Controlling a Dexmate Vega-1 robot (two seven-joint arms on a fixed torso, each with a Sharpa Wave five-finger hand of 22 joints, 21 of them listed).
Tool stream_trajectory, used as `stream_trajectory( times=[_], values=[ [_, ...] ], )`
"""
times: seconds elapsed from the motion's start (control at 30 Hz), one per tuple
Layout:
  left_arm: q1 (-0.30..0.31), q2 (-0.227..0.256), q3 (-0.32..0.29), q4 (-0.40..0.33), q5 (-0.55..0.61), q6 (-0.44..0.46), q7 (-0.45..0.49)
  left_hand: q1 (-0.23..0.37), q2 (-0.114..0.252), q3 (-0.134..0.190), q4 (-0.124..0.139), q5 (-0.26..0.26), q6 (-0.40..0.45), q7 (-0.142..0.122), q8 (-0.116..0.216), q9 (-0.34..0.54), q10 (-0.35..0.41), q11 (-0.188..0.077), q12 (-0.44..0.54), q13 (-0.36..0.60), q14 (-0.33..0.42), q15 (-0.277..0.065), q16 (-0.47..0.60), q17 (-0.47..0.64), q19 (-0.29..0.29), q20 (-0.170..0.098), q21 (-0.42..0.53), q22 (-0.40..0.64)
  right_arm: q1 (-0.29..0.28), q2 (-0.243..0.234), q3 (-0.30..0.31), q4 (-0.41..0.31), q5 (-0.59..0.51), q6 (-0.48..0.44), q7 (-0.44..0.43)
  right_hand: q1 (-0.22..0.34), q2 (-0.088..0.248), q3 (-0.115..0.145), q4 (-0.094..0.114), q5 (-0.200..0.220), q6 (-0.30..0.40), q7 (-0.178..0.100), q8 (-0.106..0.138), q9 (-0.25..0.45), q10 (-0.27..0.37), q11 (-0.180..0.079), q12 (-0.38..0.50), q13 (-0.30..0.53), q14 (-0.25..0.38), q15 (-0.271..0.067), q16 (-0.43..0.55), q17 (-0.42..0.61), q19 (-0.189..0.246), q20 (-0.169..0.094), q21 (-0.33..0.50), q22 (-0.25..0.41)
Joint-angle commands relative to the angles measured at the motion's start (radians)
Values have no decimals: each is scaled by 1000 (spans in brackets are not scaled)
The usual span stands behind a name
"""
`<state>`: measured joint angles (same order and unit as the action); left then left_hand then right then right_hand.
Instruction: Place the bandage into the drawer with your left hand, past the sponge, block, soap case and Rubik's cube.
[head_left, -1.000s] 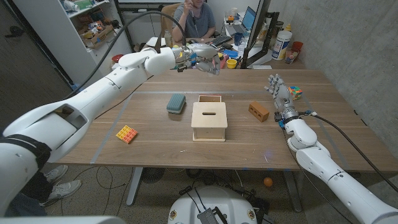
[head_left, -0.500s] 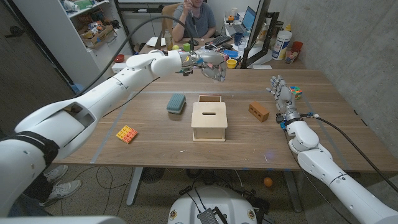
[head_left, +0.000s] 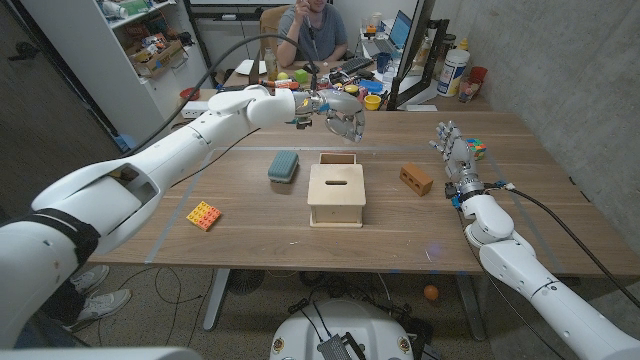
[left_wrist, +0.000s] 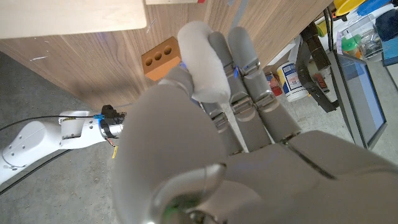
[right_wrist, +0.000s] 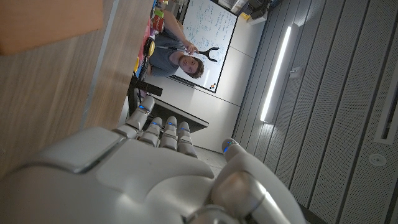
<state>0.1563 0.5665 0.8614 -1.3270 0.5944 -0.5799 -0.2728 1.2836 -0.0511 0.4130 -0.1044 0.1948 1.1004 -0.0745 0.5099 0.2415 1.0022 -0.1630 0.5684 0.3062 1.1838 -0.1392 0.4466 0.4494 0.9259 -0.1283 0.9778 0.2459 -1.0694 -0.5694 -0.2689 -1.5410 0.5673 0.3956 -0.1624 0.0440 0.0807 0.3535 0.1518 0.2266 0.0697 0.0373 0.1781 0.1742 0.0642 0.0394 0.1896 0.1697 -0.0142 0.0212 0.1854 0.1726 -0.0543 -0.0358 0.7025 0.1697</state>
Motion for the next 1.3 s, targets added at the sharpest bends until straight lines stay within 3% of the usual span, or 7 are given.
stream_trajectory(
  times=[0.03,0.53,0.83,1.3],
  values=[
    [16,11,11,1,5,-6,-27,4,20,7,1,-7,18,21,-7,-10,41,-38,-5,114,91,-95,-12,-1,-10,-67,12,-6,-10,1,2,-10,-5,-2,-8,3,58,-3,-2,-3,7,-1,9,5,3,-4,5,4,0,-3,-3,2,2,-16,-4,5],
    [44,35,20,-20,40,21,-47,6,41,13,1,-16,3,18,-29,-24,26,-34,-23,107,82,-96,-41,-4,-27,-67,23,-30,-24,-8,9,-27,-5,-9,-13,2,56,-3,-1,-3,12,2,10,5,9,-2,7,4,5,-1,-2,1,6,-16,-8,5],
    [60,51,23,-54,133,45,19,4,44,13,1,-17,-11,15,-39,-27,23,-33,-28,105,81,-96,-49,-5,-32,-66,27,-36,-32,-10,14,-30,-3,-4,-12,2,56,-3,0,-2,15,5,11,5,12,0,8,4,6,-1,-2,1,9,-16,-10,6],
    [48,42,45,-39,161,58,10,3,54,16,2,-17,-27,13,-52,-30,13,-32,-37,103,73,-96,-64,-6,-40,-66,33,-45,-40,-15,20,-41,-5,-10,-19,1,55,-4,1,-1,20,10,11,5,16,7,9,5,10,1,-2,1,14,-14,-14,6]
  ],
)
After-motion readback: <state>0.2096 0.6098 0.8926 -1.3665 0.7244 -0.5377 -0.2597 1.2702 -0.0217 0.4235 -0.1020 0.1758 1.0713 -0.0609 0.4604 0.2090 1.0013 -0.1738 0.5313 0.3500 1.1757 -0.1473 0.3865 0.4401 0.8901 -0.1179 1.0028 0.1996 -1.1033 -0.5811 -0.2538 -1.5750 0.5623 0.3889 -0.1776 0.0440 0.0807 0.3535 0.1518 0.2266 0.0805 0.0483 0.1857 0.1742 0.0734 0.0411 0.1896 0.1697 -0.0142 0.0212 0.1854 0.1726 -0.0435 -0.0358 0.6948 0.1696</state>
